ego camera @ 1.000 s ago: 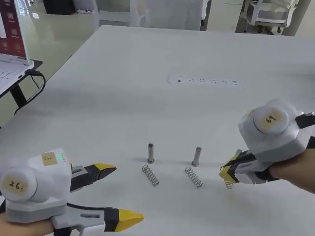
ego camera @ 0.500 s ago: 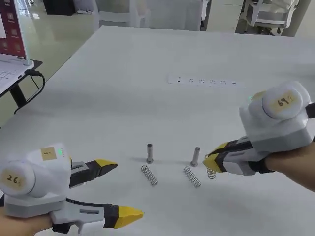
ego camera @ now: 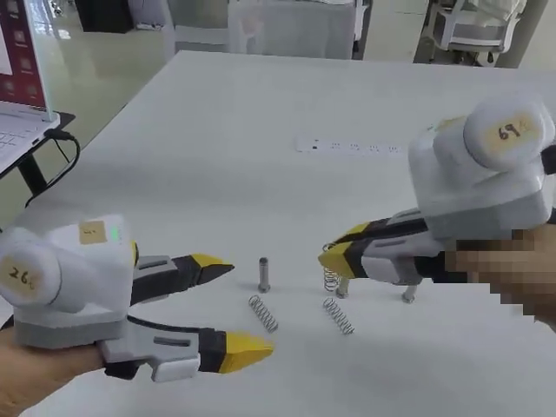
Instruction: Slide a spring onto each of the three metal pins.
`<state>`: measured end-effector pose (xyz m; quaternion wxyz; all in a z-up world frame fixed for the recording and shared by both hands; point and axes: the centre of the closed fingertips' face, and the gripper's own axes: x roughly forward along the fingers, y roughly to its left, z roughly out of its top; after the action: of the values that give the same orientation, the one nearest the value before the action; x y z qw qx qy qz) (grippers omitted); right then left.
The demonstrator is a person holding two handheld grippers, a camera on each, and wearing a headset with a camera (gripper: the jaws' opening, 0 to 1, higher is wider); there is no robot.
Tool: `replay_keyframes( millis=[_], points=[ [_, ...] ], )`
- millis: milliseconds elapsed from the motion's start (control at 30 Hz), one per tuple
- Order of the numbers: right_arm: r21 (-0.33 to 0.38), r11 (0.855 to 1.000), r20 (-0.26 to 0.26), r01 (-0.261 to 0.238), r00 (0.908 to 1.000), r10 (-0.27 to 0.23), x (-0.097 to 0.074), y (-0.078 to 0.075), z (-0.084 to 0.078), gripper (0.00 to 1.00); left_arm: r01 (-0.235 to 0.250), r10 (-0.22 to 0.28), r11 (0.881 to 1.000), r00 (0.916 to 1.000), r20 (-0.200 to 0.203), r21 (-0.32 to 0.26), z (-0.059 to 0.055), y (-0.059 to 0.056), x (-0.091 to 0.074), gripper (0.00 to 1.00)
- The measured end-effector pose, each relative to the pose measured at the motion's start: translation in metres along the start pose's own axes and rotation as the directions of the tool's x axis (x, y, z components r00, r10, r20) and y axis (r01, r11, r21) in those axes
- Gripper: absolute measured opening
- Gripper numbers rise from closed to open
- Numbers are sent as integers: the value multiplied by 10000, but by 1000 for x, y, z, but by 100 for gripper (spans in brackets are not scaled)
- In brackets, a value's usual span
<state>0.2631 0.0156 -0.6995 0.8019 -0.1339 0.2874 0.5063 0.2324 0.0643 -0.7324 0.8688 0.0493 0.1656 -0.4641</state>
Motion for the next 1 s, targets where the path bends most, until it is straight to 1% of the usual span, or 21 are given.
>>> replay_keyframes(
  millis=[33, 67, 133, 167, 300, 533, 667, 867, 1000],
  points=[
    [-21, 10000, 154, -69, 9999, 69, -1, 3, 5, 8, 55, -55, 10000, 9998, 174, -20, 6, -1, 1, 59],
    [12, 9999, 234, -129, 9996, 128, -2, 5, 7, 8, 99, -98, 9999, 9997, 242, -42, 10, -2, 1, 58],
    [96, 9996, 453, -275, 9986, 270, -4, 9, 14, 8, 277, -270, 9995, 9984, 502, -128, 19, -5, 2, 53],
    [95, 9995, 478, -298, 9984, 293, -4, 11, 16, 8, 369, -359, 9992, 9973, 636, -147, 24, -7, 2, 51],
    [-29, 9991, 703, -425, 9966, 426, -6, 19, 25, 8, 614, -598, 9980, 9944, 876, -159, 33, -13, 5, 43],
    [-102, 9970, 992, -767, 9920, 774, -7, 33, 37, 8, 937, -901, 9953, 9882, 1236, -239, 43, -22, 11, 39],
    [-46, 9946, 1122, -1038, 9883, 1037, -6, 40, 41, 8, 953, -919, 9953, 9867, 1337, -190, 45, -22, 13, 36],
    [-110, 9935, 1111, -1130, 9873, 1135, -3, 45, 42, 8, 1024, -989, 9946, 9826, 1572, -148, 48, -23, 12, 24],
    [-148, 9927, 1120, -1200, 9863, 1209, -2, 47, 43, 8, 1006, -972, 9948, 9820, 1617, -134, 49, -23, 11, 18]
  ],
)
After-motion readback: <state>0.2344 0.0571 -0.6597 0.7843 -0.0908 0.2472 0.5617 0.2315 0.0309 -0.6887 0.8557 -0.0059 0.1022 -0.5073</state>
